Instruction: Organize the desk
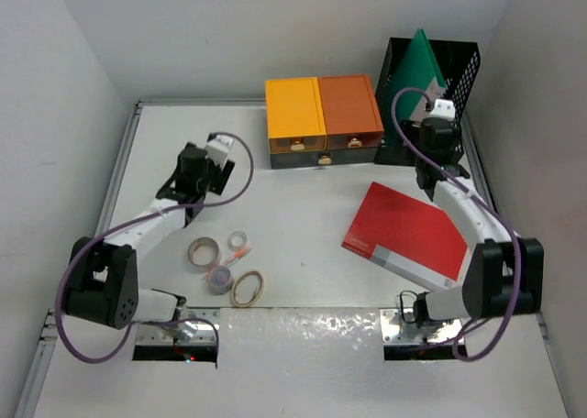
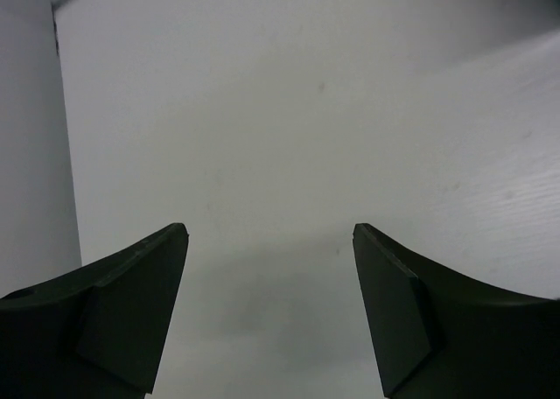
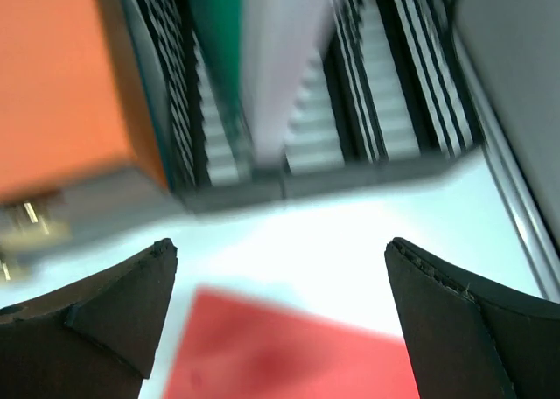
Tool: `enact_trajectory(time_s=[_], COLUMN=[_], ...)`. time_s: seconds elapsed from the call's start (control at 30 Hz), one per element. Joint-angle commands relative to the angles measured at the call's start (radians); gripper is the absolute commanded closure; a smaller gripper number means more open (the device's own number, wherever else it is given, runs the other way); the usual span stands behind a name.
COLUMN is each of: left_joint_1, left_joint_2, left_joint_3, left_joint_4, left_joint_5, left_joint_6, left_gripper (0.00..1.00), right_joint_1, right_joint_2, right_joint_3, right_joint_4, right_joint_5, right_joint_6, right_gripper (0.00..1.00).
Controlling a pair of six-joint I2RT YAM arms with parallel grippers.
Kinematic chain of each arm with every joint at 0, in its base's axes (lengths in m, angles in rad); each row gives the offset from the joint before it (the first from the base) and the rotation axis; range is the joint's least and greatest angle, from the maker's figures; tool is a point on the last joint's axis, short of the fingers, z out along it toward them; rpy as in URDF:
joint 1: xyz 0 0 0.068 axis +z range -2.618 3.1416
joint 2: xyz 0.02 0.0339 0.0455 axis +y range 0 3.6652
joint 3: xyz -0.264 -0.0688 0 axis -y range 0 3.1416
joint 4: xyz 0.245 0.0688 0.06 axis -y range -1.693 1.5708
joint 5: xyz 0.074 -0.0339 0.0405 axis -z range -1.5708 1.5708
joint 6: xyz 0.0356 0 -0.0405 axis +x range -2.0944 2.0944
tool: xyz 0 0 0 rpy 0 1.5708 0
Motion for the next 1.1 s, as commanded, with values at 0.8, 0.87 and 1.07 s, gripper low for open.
enact_trajectory(time_s=[0.8, 0.87, 1.07], left_joint_1=[-0.625, -0.631, -0.649], left_joint_2=[0.696, 0.716, 0.791], left_joint_3=[0.842, 0.844, 0.828], left_joint_4=[-0.419, -0.402, -0.384], left_joint_5=[0.806, 0.833, 0.877], left_joint_6=[-0.407, -0.456, -0.547], left_gripper=[0.43, 0.43, 0.46], right_joint_1=[-0.055, -0.055, -0.055], right_joint_2=[-0.519, -0.554, -0.628], right_joint_3=[-0.293, -0.307, -0.341], right_joint_4=[-0.598, -0.603, -0.591], right_joint_5=[-0.115, -0.106, -0.092], right_joint_6=[0.202, 0.204, 0.206], right_gripper=[0.01, 0.01, 0.01])
